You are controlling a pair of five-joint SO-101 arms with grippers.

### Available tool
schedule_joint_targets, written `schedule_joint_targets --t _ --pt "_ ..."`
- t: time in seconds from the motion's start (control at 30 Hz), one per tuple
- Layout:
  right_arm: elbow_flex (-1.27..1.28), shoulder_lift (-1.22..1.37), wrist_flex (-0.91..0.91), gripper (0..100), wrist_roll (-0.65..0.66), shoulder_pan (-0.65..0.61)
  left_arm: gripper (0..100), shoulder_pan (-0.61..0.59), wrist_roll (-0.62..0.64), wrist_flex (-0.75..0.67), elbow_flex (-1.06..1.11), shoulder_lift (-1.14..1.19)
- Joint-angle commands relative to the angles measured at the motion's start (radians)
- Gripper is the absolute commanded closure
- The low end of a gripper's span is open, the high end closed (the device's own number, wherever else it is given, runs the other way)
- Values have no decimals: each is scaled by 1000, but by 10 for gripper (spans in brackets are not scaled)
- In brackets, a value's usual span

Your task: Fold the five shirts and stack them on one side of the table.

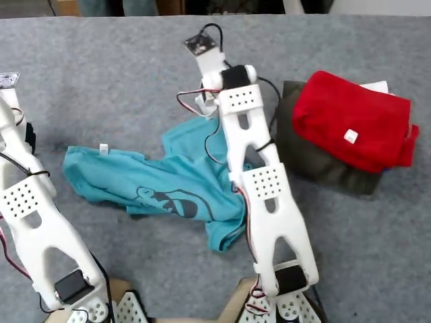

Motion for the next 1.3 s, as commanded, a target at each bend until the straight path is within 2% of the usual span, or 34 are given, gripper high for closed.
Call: schedule_joint_targets --t 0.0,0.4,0.6,1.1,1.27 --pt "73 -71 -43 727 -14 8 971 18 -5 -11 -19 3" --pt "65 -101 -23 727 -14 5 971 18 -5 -12 -19 6" --pt "35 -147 31 727 -14 -41 971 18 -5 -12 -19 6" --pt "36 -4 -25 727 -15 -58 971 18 -5 -12 -19 8" --pt "35 38 -38 745 -57 -54 971 18 -5 -12 -19 9"
